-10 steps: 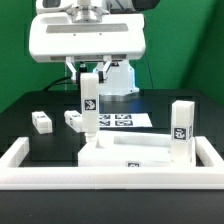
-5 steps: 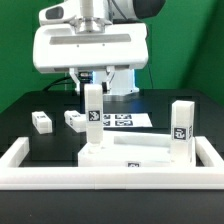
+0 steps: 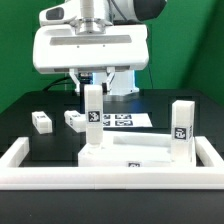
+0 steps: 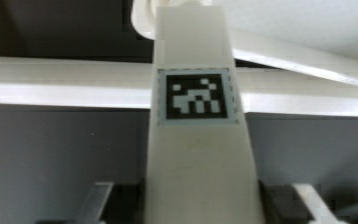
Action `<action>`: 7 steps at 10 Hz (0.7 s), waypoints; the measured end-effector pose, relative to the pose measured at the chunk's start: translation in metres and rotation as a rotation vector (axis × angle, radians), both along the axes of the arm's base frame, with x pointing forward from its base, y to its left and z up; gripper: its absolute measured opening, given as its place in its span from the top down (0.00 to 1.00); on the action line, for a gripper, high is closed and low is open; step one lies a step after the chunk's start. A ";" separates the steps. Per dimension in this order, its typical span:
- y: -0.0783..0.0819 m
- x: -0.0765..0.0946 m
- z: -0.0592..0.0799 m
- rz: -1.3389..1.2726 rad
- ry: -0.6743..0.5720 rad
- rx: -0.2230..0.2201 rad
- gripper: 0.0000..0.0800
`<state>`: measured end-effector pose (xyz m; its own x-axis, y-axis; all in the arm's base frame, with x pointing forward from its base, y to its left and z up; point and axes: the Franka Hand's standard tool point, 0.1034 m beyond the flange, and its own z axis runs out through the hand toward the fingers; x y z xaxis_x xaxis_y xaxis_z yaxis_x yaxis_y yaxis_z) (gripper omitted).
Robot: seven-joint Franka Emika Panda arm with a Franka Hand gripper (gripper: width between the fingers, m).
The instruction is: Assemble desk
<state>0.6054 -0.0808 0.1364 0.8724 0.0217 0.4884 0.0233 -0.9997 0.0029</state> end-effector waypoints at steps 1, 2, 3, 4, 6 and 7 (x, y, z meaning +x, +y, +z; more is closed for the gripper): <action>-0.001 -0.002 -0.002 -0.001 0.004 0.000 0.64; -0.001 -0.002 -0.003 -0.001 0.006 0.001 0.64; 0.000 -0.003 -0.005 -0.002 0.008 0.002 0.64; 0.000 -0.003 -0.008 -0.003 0.011 0.003 0.64; 0.003 0.000 -0.012 -0.008 -0.006 0.001 0.64; 0.002 0.001 -0.012 -0.011 -0.025 -0.008 0.64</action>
Offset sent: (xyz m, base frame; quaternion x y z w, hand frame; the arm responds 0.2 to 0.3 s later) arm 0.0026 -0.0001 -0.0081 -0.0075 0.0096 0.0085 0.9999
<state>0.6064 -0.0787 0.1243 0.8601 0.0164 0.5099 0.0125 -0.9999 0.0111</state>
